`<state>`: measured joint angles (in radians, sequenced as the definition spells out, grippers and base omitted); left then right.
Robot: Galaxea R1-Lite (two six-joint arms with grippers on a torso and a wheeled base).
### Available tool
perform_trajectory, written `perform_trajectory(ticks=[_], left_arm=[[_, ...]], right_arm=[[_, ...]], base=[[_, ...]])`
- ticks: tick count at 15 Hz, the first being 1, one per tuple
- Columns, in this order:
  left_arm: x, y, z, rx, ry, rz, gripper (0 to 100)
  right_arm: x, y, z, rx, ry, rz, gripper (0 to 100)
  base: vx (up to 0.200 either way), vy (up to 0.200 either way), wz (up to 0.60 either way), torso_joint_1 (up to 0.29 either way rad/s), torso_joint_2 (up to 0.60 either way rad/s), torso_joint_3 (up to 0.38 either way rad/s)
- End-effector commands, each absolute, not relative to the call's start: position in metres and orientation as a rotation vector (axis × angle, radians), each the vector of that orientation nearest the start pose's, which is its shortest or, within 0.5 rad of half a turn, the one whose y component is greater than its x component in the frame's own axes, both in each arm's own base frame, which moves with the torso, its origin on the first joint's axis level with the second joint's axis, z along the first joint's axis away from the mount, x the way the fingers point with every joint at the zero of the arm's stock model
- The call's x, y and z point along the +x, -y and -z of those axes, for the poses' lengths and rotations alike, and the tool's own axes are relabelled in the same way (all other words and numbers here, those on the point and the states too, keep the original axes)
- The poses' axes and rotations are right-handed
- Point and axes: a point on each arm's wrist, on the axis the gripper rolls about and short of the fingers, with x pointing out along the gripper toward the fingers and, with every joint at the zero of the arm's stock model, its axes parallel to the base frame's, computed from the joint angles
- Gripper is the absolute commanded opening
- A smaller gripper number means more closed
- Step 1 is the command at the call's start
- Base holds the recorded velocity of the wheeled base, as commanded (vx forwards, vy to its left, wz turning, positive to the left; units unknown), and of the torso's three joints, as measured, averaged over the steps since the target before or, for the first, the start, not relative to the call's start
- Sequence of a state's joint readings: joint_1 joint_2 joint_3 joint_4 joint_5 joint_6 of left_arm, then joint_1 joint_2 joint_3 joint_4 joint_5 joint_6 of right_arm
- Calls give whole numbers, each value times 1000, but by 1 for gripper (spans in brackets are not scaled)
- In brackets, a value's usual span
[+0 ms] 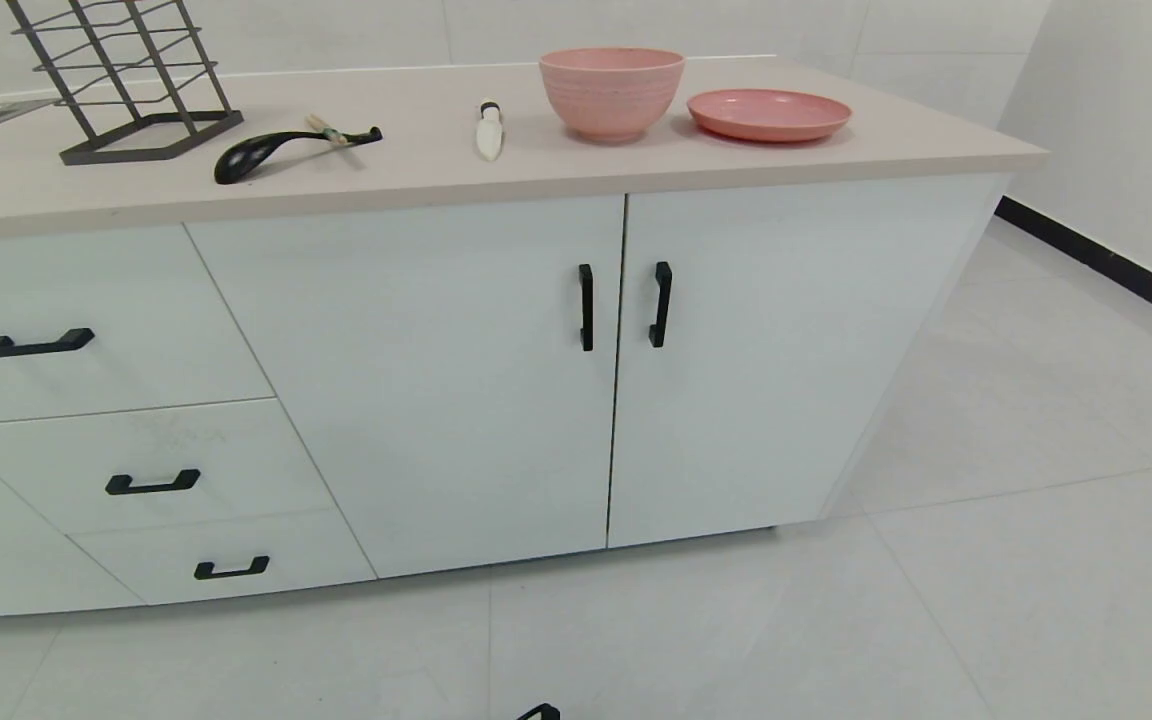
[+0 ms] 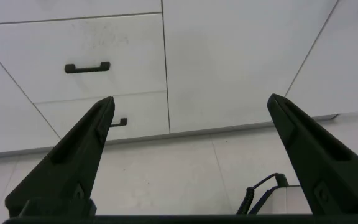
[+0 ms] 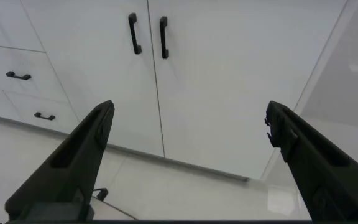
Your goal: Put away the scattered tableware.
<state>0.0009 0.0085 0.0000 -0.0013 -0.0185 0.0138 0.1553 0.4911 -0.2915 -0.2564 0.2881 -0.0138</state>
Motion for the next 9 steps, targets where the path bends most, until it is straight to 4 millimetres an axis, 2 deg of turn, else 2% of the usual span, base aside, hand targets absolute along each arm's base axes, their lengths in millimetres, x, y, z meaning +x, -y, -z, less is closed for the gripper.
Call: perform_trajectory(ticks=[1,2,3,5,8,9], left_arm=[[-23,0,-76,12,-1,18,100],[-23,0,-76,9,0,17,100],[-23,0,-76,8,0,20,100],[-23,0,-76,8,0,17,100],[-23,1,-76,12,2,31,100],[-23,1,-76,12,2,34,100]], right_arm=[[96,-23,-222,-61,45,-461,100],[117,-27,-229,-82,90,-475,100],[136,-31,-229,-105,118,-509,100],[161,-36,-215,-158,196,-588,100],[167,-37,-186,-200,197,-697,100],[168,-37,-186,-203,201,-698,100]], base=[[0,0,0,0,0,0],[0,0,0,0,0,0],[0,0,0,0,0,0],[0,0,0,0,0,0],[0,0,0,0,0,0],[0,0,0,0,0,0]])
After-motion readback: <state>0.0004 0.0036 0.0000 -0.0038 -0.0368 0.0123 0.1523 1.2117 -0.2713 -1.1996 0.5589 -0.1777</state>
